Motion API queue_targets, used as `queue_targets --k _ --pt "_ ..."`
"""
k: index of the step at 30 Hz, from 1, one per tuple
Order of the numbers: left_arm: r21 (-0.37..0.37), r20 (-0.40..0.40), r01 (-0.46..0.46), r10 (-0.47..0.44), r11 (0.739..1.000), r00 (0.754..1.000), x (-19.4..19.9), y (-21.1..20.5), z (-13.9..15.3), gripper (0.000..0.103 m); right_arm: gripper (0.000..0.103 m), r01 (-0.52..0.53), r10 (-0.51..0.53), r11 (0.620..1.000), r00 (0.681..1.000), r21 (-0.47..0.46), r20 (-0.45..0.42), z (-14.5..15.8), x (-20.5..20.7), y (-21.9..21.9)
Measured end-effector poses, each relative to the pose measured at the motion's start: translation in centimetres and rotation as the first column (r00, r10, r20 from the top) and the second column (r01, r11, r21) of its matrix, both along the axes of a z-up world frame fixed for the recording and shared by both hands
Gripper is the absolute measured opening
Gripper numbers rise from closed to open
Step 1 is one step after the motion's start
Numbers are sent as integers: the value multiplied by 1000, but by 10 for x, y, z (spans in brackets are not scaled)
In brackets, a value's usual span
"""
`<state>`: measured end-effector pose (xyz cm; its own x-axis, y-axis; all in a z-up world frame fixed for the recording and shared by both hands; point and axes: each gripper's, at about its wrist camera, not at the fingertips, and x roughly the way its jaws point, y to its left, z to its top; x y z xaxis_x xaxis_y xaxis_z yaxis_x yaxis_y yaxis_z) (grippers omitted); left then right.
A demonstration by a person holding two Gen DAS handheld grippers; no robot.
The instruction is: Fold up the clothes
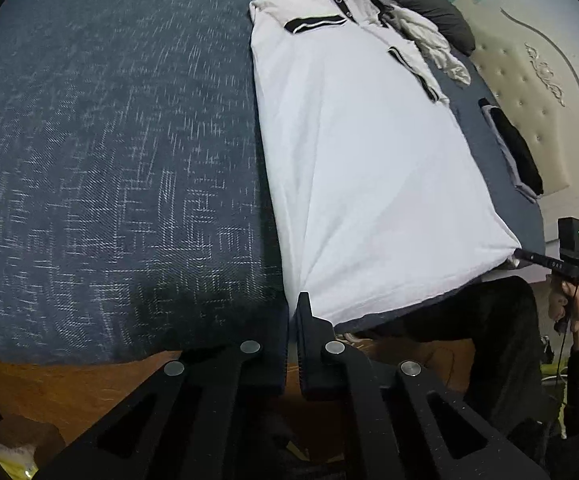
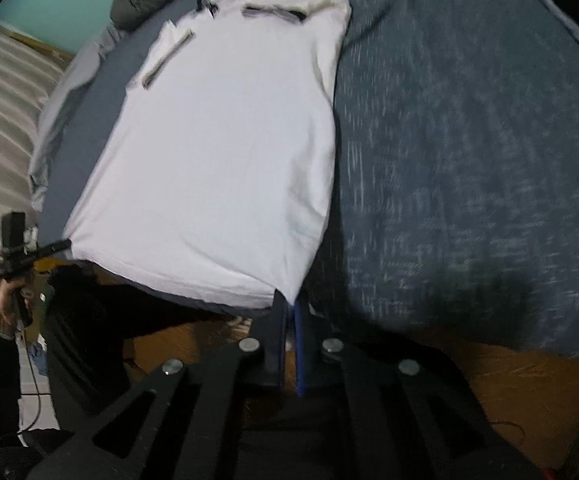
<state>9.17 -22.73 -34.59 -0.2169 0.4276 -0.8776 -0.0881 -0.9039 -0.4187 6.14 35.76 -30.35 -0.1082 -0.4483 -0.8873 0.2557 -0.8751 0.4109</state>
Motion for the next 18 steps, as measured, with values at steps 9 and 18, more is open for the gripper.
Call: queue_targets --k 9,18 --pt "-1 -42 17 -17 1000 999 -2 -3 35 3 3 20 -27 996 996 -83 -85 57 1 18" --pt "-16 -109 29 -30 999 994 -22 2 77 3 2 12 -29 994 988 -110 -149 95 -30 17"
